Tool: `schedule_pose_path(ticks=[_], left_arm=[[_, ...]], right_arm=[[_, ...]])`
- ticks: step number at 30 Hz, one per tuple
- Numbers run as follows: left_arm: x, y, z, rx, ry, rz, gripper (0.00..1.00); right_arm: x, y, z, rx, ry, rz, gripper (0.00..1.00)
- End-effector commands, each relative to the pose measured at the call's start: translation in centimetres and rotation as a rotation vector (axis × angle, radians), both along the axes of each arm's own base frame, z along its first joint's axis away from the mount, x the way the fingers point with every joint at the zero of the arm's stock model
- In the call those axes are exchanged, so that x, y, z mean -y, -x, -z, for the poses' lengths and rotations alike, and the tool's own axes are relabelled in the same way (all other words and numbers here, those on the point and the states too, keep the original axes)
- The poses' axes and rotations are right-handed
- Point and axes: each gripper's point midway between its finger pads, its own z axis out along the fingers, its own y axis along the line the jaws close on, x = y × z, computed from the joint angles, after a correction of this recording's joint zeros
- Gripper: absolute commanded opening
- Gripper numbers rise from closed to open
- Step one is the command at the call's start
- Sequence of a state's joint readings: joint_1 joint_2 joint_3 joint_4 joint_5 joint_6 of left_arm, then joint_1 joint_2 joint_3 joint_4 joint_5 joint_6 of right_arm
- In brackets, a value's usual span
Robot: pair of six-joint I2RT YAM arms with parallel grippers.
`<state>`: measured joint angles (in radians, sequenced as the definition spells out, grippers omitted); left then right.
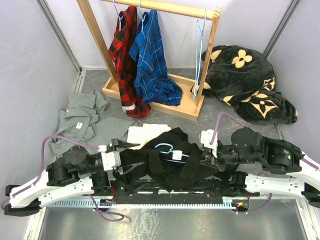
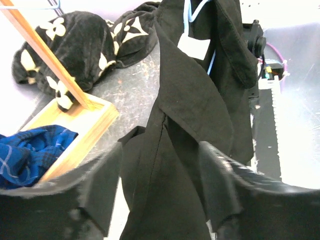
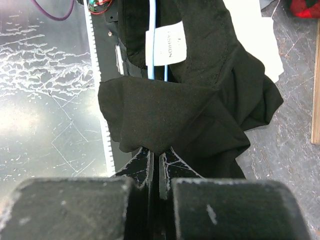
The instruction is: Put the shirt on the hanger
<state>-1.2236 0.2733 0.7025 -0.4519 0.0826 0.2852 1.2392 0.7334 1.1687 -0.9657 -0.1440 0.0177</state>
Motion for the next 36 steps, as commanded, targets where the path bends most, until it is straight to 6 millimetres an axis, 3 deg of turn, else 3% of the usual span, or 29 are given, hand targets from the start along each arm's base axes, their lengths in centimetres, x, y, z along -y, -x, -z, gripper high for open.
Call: schedule_pose_path(ticks=[1, 4, 10, 13, 17, 22, 29, 36], left_arm=[[0.6, 0.2, -1.9, -0.014, 0.017, 0.018, 0.85], [1.3, 0.2, -2.5, -0.002, -0.004, 0.035, 0.89], [2.6, -0.2, -2.2, 0.005, -0.063, 0.048, 0.88], [2.7, -0.5, -2.1, -0.014, -0.07, 0.029, 0.87], [1.2, -1.5, -3.0, -0.067, -0.003, -0.071, 0.86], [-2.0, -2.9, -4.0, -0.164, 0.166, -0.235, 0.9], [-4.1, -5.5, -2.8, -0.401, 0.226, -0.491, 0.91], [-4.3, -6.6, -0.8, -0.538, 0.156, -0.645, 0.93]], right_arm=[[-0.1, 0.0, -2.6, 0.033, -0.055, -0.013, 0.0], [-0.1, 0.2, -2.6, 0.028, -0.043, -0.03, 0.0], [-0.6, 0.3, -3.2, 0.026, -0.068, -0.037, 0.0], [-0.1, -1.2, -3.5, 0.025, -0.053, 0.073, 0.0], [2.4, -4.5, -3.3, 0.056, 0.03, 0.329, 0.0], [4.9, -7.1, -5.4, 0.056, -0.018, 0.592, 0.0], [3.2, -8.5, -8.9, 0.032, -0.076, 0.687, 0.0], [2.2, -11.5, -9.4, 0.044, -0.036, 0.904, 0.0]])
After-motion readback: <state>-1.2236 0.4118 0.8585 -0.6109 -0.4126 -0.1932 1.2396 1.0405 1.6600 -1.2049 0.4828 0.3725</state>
